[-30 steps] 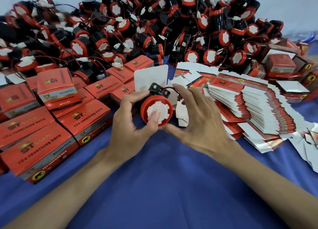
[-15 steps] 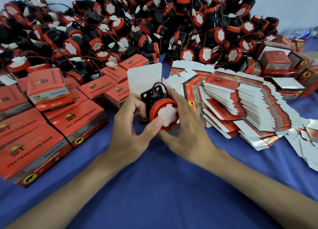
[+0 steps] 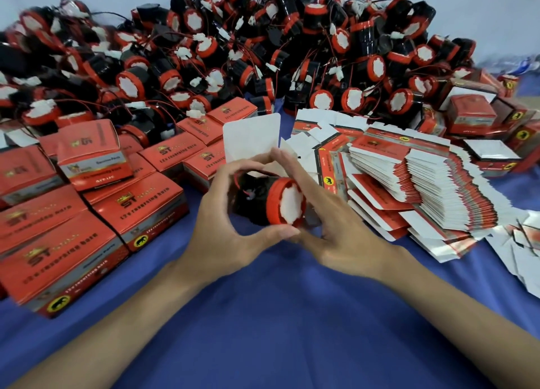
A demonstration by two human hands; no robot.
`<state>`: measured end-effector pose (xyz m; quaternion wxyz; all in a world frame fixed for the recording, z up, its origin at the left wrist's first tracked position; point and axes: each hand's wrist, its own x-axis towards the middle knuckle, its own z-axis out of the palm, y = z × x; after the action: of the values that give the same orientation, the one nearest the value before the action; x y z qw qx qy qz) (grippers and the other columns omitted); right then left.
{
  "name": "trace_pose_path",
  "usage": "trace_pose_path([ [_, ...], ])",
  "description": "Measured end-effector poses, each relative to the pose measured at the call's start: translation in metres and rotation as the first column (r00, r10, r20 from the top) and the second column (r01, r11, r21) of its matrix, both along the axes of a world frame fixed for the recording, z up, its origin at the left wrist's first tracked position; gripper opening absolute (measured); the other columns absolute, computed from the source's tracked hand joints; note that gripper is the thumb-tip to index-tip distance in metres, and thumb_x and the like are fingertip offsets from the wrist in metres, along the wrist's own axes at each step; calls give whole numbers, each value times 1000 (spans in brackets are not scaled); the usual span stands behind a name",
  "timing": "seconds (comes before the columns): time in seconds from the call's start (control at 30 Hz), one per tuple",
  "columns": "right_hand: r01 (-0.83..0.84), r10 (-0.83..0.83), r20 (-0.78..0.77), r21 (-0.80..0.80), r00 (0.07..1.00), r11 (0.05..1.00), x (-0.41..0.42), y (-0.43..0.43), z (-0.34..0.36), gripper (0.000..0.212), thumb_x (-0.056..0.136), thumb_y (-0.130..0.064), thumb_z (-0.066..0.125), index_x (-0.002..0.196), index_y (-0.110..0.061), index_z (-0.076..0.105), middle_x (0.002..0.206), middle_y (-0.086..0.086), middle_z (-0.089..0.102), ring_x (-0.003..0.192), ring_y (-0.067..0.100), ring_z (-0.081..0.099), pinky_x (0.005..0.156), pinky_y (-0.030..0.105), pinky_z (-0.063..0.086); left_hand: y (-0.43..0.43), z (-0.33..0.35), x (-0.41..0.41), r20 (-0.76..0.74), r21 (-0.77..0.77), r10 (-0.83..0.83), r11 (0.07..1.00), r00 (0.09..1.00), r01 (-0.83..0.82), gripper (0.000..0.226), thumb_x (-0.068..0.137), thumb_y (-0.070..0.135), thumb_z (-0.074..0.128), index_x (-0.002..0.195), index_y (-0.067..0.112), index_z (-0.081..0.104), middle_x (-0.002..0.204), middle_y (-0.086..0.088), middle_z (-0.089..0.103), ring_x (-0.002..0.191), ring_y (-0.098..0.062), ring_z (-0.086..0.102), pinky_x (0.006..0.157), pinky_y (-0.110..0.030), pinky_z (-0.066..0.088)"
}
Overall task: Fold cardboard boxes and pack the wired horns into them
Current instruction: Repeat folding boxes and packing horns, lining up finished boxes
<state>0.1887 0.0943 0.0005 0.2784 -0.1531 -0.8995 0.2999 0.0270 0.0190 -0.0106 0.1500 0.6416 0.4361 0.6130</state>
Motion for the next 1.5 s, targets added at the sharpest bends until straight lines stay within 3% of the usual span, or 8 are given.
trace_pose_path([
  [0.13, 148, -149, -100, -24, 984, 989, -7, -12, -2, 77, 82, -11, 61, 147, -21, 20, 121, -4, 58, 98, -1, 55, 77, 23, 55, 1, -3, 2, 44, 82, 115, 990, 992, -119, 67, 65, 26, 85, 116, 13, 43, 121, 21, 58, 116, -8, 58, 94, -21, 46],
  [0.27, 187, -200, -158, -92, 967, 978, -12, -14, -3, 65, 78, -12, 59, 141, -9, 44, 126, 3, 49, 111, 8, 53, 90, 23, 51, 4, -7, 1, 64, 129, 165, 976, 984, -173, 68, 66, 25, 84, 118, 21, 40, 124, 10, 55, 119, -10, 56, 96, -22, 45],
  [0.4, 308, -286, -163, 126, 944, 943, -11, -13, -3, 61, 79, -19, 72, 134, -3, 51, 120, 8, 53, 108, 18, 55, 94, 27, 47, 4, -5, 2, 78, 129, 101, 985, 992, -110, 68, 67, 22, 83, 117, 20, 37, 127, 7, 53, 121, -11, 55, 97, -20, 44],
  [0.57, 351, -308, -169, 478, 936, 805, -5, -10, 10, 70, 85, -41, 63, 143, -10, 37, 98, 6, 64, 85, 11, 52, 70, 22, 46, 5, -4, 3, 45, 148, 49, 987, 998, -55, 59, 73, 30, 76, 115, 21, 36, 130, 26, 50, 123, -8, 53, 97, -19, 44],
  [0.73, 207, -212, -71, 643, 975, 737, -13, -3, 26, 57, 86, -22, 61, 138, -12, 43, 107, 16, 65, 83, 29, 64, 57, 39, 56, 6, -1, -2, 27, 105, 161, 981, 987, -163, 60, 73, 36, 78, 116, 28, 38, 124, 37, 46, 118, 3, 52, 94, -13, 43],
  [0.97, 202, -248, 56, 422, 967, 884, -38, 36, 67, 64, 79, -32, 73, 135, -10, 52, 105, 12, 59, 87, 26, 57, 77, 44, 52, 19, -6, -21, -59, -26, 311, 949, 949, -313, 67, 91, 32, 60, 144, 9, 26, 156, -8, 25, 146, -22, 24, 115, -50, 30],
  [1.2, 147, -232, 205, 359, 951, 922, -41, 55, 62, 66, 81, -24, 76, 139, -15, 48, 112, 8, 58, 101, 27, 54, 87, 37, 45, 26, -16, -29, -339, -128, 420, 866, 842, -483, 67, 89, 28, 59, 147, 20, 27, 134, 15, 37, 116, 15, 21, 104, -18, 17],
  [1.5, 165, -411, 313, 589, 856, 792, -43, 43, 60, 55, 85, -27, 68, 133, -18, 43, 123, 9, 47, 95, 39, 54, 76, 40, 41, 26, -12, -29, -370, -150, 441, 840, 817, -521, 60, 78, 21, 44, 137, 19, 38, 124, 14, 42, 121, -4, 32, 102, -3, 1],
])
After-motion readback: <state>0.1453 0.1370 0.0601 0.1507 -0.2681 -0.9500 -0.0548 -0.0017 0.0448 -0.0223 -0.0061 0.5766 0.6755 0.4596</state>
